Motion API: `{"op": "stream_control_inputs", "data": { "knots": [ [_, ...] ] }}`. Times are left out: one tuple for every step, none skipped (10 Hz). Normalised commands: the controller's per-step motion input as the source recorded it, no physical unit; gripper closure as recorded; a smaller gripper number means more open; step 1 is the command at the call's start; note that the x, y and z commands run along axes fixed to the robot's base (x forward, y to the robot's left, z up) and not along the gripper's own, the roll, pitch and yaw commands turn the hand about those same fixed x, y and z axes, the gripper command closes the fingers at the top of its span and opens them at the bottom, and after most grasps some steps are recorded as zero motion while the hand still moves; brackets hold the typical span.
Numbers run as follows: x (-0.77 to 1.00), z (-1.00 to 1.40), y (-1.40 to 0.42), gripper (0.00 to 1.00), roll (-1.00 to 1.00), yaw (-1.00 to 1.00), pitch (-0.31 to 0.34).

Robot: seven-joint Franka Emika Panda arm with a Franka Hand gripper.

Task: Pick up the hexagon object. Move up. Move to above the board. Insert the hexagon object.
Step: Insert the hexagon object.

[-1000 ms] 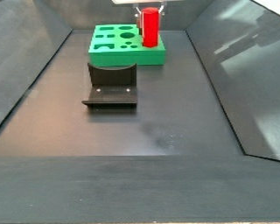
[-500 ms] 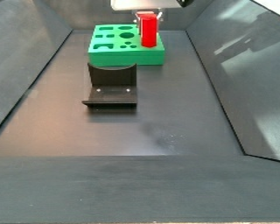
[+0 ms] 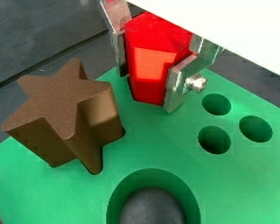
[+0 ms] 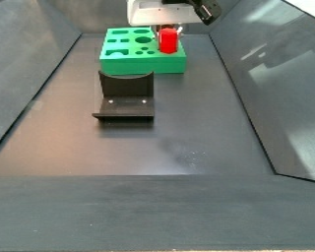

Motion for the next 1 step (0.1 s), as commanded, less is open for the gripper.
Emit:
{"op": "stream_control_inputs", "data": {
  "knots": [
    [0.00, 0.00, 0.00, 1.00, 0.00, 0.00, 0.000]
  ]
}}
